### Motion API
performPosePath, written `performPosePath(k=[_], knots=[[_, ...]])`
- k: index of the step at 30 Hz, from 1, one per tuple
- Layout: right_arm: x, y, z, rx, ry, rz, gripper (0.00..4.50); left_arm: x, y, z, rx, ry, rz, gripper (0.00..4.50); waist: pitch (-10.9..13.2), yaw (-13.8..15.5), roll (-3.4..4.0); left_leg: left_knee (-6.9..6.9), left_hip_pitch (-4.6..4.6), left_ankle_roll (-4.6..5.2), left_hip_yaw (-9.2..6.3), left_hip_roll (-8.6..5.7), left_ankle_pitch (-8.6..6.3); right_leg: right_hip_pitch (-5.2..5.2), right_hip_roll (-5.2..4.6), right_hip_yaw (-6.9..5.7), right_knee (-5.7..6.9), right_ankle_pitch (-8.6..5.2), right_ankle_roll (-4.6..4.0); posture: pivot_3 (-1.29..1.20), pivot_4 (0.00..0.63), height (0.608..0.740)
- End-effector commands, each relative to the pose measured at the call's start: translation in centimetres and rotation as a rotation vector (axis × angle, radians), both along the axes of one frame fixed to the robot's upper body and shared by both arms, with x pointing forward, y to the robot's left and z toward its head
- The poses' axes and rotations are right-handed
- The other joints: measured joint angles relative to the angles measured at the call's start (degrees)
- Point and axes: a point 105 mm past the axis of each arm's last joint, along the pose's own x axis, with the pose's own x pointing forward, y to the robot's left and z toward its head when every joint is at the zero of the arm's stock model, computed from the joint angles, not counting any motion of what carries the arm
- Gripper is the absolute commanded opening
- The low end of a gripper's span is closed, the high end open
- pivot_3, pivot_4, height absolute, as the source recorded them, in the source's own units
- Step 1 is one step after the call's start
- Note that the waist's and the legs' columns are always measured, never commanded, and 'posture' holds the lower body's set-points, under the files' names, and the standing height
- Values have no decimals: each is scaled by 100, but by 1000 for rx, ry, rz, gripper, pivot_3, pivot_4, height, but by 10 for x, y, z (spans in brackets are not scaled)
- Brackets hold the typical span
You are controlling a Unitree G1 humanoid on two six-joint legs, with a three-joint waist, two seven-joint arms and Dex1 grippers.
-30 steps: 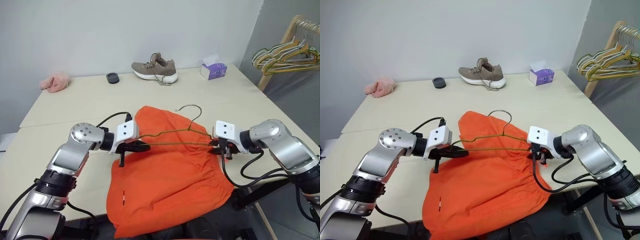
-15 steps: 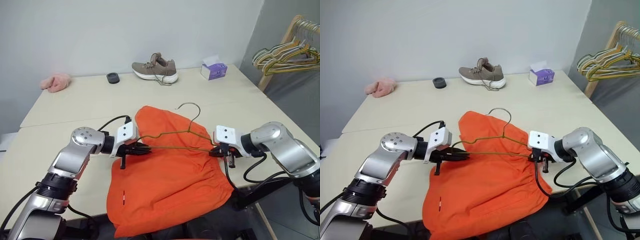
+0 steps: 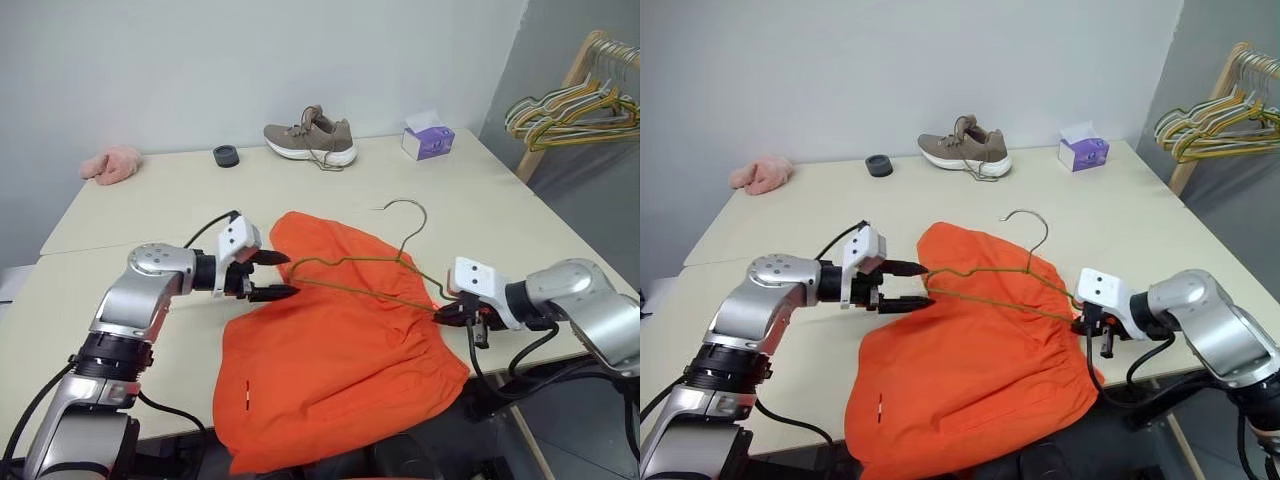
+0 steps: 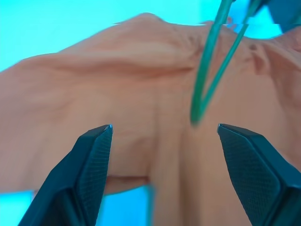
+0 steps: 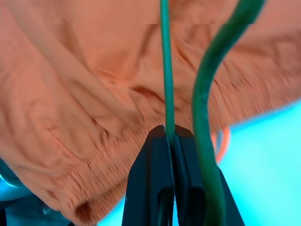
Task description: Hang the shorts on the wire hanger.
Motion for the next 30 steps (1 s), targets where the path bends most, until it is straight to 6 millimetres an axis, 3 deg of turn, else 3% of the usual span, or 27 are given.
performPosePath(k=[1,6,8,10,13,18,24,30], knots=[[-2,-13,14,21,-48,-81,0,10,10,18,-44,-38,58,3768,1,-3,-2,0,0,0,1,0,0,0,0,1,0,0,0,-309,43,740],[-13,-43,12,64,-28,-282,0,10,11,9,-50,-8,69,3768,5,-10,-9,-2,-2,0,1,1,0,0,0,3,0,-2,3,-335,50,740],[-22,-64,8,75,-3,-397,0,7,8,4,-44,1,52,3768,8,-11,-14,-2,-1,0,2,1,0,0,0,4,0,-2,3,-350,54,740],[-40,-89,-3,64,53,-525,0,5,1,0,-43,12,22,3768,12,-2,-21,-2,-1,-1,3,1,-1,2,0,6,-2,-3,3,-370,62,740],[-57,-102,-11,53,106,-604,0,3,-4,-2,-42,19,-10,3768,21,-32,-36,-2,-3,-1,1,1,-1,6,1,7,-5,-8,3,-383,65,740],[-84,-108,-25,59,265,-659,0,0,-16,-3,-34,24,-81,3768,27,-269,-45,-4,5,-1,10,4,-1,10,4,8,-8,-14,0,-403,72,740],[-106,-98,-27,75,423,-596,0,-2,-22,-5,-25,21,-122,3768,41,-473,-63,-14,2,-5,10,5,-4,8,6,8,-14,-25,2,-403,75,740],[-105,-88,-18,92,433,-522,0,-4,-21,-6,-18,19,-122,3768,55,-564,-87,-16,0,-10,7,8,-8,9,7,8,-22,-26,3,-392,76,740]])
